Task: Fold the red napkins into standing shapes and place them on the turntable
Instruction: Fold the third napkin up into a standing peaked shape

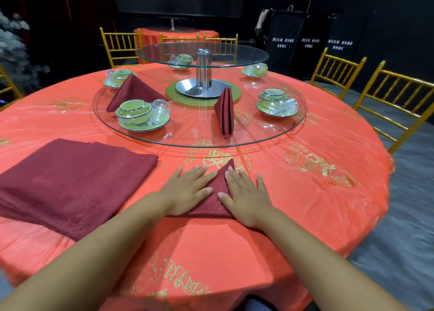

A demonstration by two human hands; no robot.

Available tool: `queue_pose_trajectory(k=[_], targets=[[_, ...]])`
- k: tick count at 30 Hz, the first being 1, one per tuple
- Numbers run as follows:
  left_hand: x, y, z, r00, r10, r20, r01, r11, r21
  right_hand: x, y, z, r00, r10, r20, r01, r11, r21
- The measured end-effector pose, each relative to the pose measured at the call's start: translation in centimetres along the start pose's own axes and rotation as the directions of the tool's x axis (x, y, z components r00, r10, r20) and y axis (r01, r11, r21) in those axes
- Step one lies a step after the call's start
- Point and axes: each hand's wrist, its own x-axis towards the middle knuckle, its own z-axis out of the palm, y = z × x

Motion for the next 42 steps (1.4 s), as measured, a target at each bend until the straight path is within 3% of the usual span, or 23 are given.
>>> queue_pose_trajectory(k=[11,17,20,24,36,39,42], targets=[[-6.7,-2.5,1.2,0.998,0.017,-0.055,-0.016,1.0,0.011,-0.4,-0.4,-0.5,1.0,0.011,0.01,-0.011,1.0,0.009],[-7.2,-2.2,1.3,0.997,0.004,-0.083,-0.003,1.0,0.014,-1.7,-1.9,-1.7,0.987,0.004,-0.159,-0.014,0.998,-0.063],[-7.2,-2.3,1.4,0.996,0.001,-0.093,0.0,1.0,0.016,-3.5,-4.1,-1.7,0.968,-0.151,-0.202,0.149,0.989,-0.024],[-7.2,-2.3,1.4,0.995,0.002,-0.096,0.0,1.0,0.024,-5.9,-7.0,-0.2,0.934,-0.347,-0.084,0.345,0.938,-0.043],[-7.5,-1.7,0.8,0.998,-0.024,-0.049,0.027,0.998,0.056,-8.3,-2.3,-0.8,0.967,-0.256,0.0,0.254,0.962,-0.096],[-7.4,-1.6,0.6,0.999,-0.03,-0.03,0.031,0.999,0.033,-8.8,-1.4,-1.1,0.975,-0.218,-0.034,0.215,0.974,-0.075],[-7.3,-1.4,0.2,0.999,-0.048,-0.025,0.046,0.997,-0.067,-8.6,-1.2,-1.5,0.978,-0.164,-0.127,0.171,0.984,0.05]])
